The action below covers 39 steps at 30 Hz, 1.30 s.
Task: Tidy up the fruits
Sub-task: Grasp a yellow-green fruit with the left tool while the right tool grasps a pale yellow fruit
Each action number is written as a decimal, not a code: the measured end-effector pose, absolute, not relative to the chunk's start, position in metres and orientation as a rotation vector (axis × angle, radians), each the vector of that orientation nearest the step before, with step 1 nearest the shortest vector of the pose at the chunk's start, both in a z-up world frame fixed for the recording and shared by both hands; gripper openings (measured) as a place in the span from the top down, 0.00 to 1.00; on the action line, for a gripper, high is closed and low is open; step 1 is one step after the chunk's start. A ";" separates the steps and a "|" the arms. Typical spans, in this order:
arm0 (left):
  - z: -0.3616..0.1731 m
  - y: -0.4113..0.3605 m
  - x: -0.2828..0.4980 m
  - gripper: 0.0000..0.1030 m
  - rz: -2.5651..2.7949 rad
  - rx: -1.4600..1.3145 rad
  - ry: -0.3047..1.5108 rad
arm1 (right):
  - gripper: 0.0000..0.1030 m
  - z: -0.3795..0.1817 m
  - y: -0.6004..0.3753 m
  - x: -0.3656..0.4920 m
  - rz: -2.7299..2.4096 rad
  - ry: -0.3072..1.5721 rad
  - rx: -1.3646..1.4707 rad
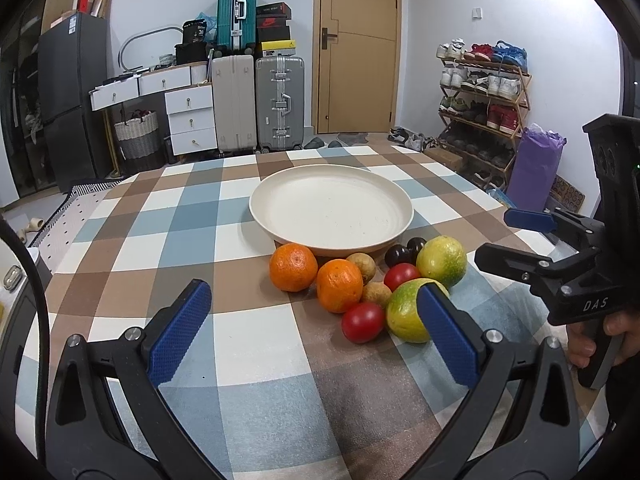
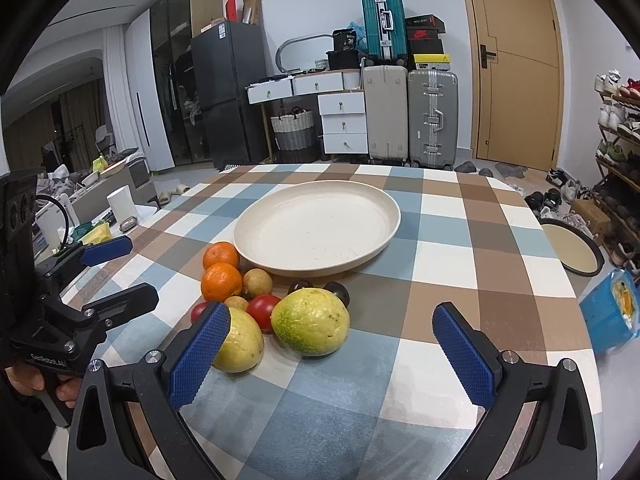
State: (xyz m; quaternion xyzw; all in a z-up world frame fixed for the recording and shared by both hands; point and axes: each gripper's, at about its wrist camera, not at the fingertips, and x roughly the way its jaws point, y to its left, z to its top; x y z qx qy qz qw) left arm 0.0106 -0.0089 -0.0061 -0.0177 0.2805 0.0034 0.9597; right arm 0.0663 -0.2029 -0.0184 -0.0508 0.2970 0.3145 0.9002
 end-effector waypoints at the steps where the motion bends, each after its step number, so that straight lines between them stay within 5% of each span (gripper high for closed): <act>1: -0.007 -0.008 0.012 0.00 0.003 -0.037 0.576 | 0.00 -0.019 -0.202 0.067 0.650 0.619 -0.107; 13: -0.023 -0.008 0.037 0.00 -0.037 -0.045 0.717 | 0.01 -0.036 -0.199 0.094 0.635 0.777 -0.081; 17: -0.029 -0.006 0.044 0.02 -0.036 -0.063 0.749 | 0.17 -0.042 -0.195 0.104 0.655 0.826 -0.067; 26: -0.036 0.017 0.050 0.02 -0.004 -0.125 0.782 | 0.25 -0.049 -0.188 0.113 0.707 0.882 -0.023; 33: -0.037 0.014 0.049 0.03 -0.017 -0.129 0.788 | 0.47 -0.050 -0.185 0.112 0.768 0.907 0.020; 39: -0.032 0.004 0.045 0.03 -0.057 -0.138 0.776 | 0.48 -0.045 -0.187 0.104 0.750 0.876 0.003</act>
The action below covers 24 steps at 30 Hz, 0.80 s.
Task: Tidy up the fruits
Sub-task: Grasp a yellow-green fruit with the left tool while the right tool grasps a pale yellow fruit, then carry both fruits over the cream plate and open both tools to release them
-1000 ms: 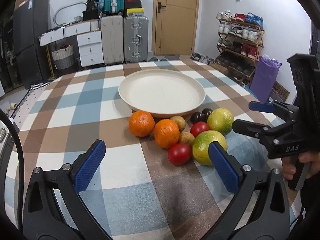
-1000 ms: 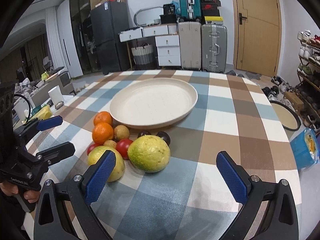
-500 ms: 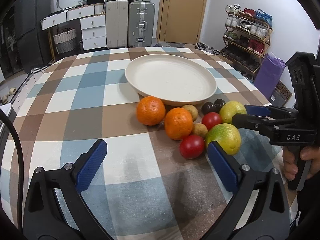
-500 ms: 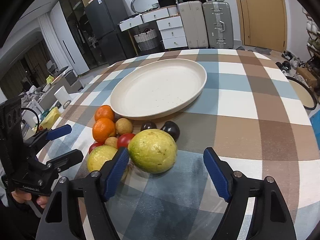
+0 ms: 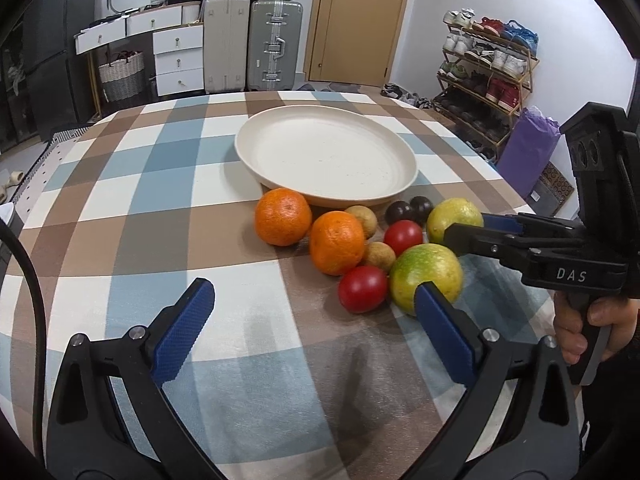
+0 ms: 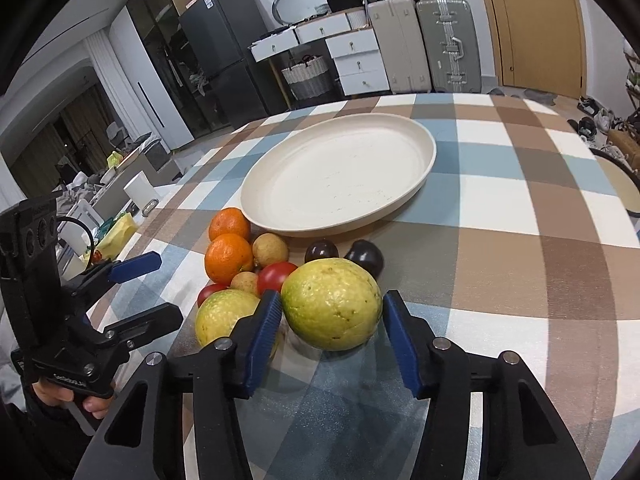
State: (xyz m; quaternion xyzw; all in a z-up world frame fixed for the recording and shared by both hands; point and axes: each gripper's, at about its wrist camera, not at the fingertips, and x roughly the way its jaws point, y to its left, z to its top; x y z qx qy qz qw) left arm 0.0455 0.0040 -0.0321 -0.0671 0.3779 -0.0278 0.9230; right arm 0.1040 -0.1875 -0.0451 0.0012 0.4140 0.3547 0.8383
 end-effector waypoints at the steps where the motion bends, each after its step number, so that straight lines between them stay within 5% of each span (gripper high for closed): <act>1: -0.031 -0.001 0.044 0.03 -0.066 -0.135 0.774 | 0.48 -0.043 -0.190 0.102 0.747 0.867 0.004; 7: -0.028 -0.028 0.039 0.13 -0.141 -0.089 0.770 | 0.48 -0.035 -0.204 0.092 0.719 0.850 0.022; 12: -0.024 -0.051 0.034 0.35 -0.189 -0.054 0.750 | 0.48 -0.038 -0.214 0.088 0.710 0.860 0.033; 17: -0.024 -0.068 0.038 0.47 -0.205 -0.005 0.757 | 0.48 -0.038 -0.216 0.089 0.711 0.861 0.037; 24: -0.030 -0.085 0.046 0.53 -0.173 0.081 0.781 | 0.48 -0.039 -0.217 0.089 0.726 0.871 0.034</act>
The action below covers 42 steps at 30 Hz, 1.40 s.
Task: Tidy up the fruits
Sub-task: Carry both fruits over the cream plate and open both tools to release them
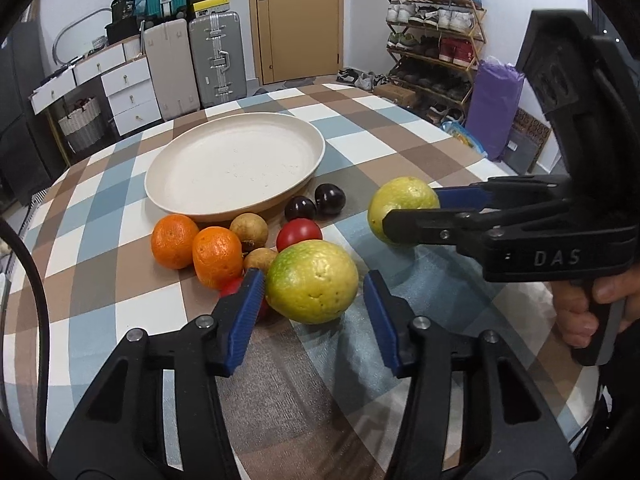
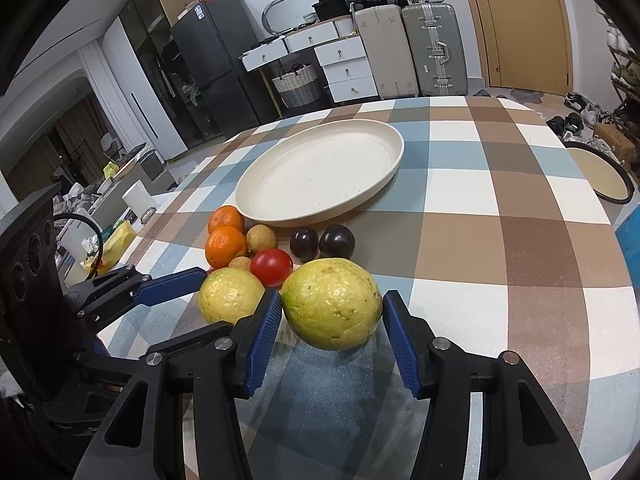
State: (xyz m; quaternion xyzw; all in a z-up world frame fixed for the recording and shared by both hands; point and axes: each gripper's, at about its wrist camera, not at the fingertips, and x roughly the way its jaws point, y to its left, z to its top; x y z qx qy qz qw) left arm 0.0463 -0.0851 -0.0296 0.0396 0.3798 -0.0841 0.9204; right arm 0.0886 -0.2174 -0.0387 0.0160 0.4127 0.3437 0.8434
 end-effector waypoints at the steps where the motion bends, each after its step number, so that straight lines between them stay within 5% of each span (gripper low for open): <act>1: -0.031 -0.086 0.048 0.53 -0.169 0.088 0.790 | 0.48 -0.038 -0.218 0.089 0.727 0.870 0.036; 24: -0.026 -0.088 0.052 0.53 -0.239 0.096 0.753 | 0.48 -0.032 -0.225 0.091 0.725 0.842 0.056; 42: 0.012 -0.020 0.056 0.53 -0.154 -0.042 0.634 | 0.48 -0.011 -0.207 0.097 0.759 0.739 0.036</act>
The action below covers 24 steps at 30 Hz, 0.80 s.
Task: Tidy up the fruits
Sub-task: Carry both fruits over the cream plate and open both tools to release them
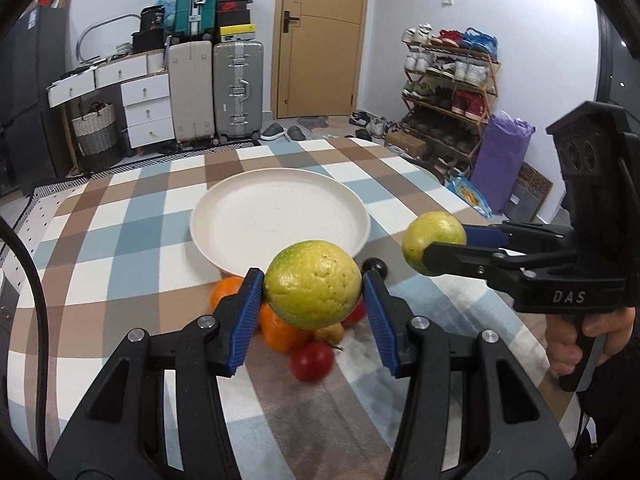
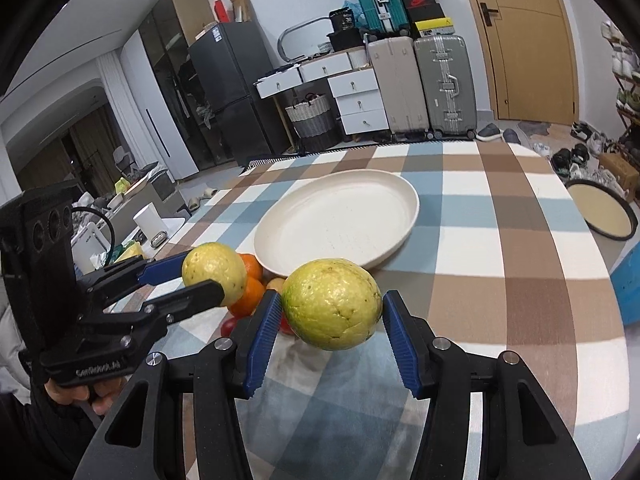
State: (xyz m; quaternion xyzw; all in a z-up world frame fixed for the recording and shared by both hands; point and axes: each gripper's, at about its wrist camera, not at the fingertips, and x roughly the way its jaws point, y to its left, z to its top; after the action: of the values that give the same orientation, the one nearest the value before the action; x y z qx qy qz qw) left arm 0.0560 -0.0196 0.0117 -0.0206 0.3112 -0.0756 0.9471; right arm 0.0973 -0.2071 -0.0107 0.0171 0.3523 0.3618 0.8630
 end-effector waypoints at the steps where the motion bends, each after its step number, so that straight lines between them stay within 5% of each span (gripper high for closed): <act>1: 0.013 -0.016 0.058 0.53 -0.146 -0.050 0.629 | 0.48 -0.008 -0.204 0.099 0.761 0.732 0.026; 24: 0.007 0.017 0.124 0.53 -0.074 -0.088 0.624 | 0.48 -0.003 -0.172 0.153 0.765 0.708 -0.004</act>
State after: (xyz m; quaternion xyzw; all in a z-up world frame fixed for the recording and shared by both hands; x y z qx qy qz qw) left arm 0.1235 0.0167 0.0067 -0.0433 0.3070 -0.0363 0.9500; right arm 0.1531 -0.1719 -0.0027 -0.0019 0.3384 0.3653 0.8672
